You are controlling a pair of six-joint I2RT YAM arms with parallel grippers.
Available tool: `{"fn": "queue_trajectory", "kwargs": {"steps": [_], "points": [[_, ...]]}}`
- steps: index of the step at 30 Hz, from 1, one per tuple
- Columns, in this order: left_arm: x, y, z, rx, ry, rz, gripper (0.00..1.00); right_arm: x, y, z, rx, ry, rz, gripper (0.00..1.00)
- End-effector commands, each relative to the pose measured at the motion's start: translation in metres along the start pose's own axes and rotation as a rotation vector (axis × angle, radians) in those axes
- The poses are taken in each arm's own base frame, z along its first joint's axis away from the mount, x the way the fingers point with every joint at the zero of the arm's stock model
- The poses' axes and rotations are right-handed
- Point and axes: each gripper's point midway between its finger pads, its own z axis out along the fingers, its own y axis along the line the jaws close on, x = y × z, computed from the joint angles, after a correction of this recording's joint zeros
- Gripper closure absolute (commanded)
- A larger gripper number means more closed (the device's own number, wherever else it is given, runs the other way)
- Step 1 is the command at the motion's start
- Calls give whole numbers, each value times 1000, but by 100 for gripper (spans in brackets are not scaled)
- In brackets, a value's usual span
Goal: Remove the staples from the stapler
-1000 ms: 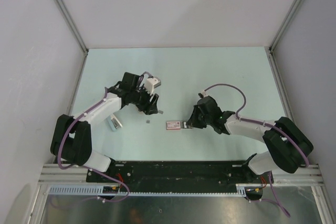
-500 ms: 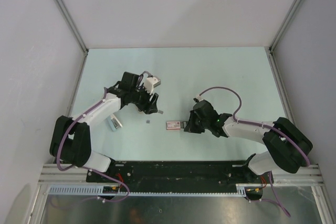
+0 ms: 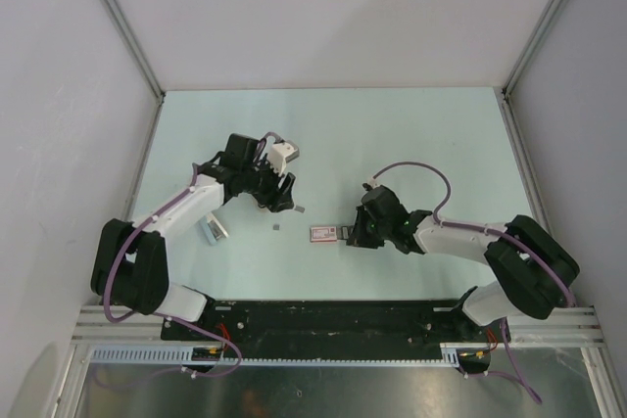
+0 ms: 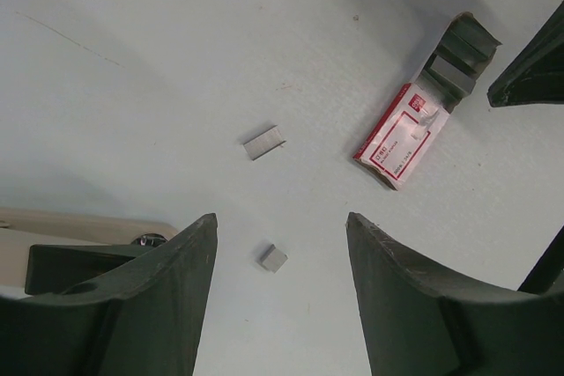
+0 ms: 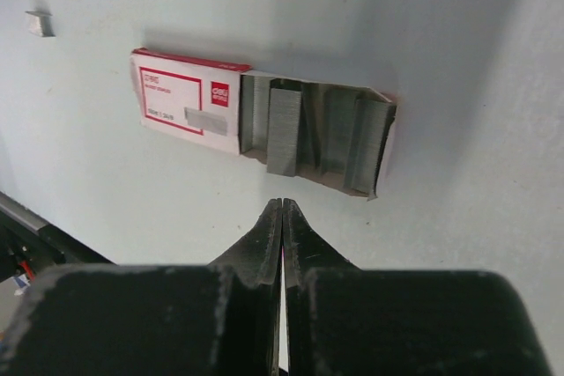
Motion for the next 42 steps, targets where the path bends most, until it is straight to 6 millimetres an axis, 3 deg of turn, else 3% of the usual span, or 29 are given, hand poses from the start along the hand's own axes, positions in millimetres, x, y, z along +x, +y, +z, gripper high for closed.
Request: {"fn": "queue_trajectory", "kwargs": {"steps": [1, 35, 42], "points": [[-11, -1, -8, -15, -46, 45, 34, -3, 1, 4, 4, 6, -26, 100], [-2, 3, -8, -32, -36, 53, 34, -24, 7, 17, 5, -28, -21, 100], [1, 3, -7, -32, -33, 52, 34, -28, 19, 1, -32, -36, -42, 100]]}}
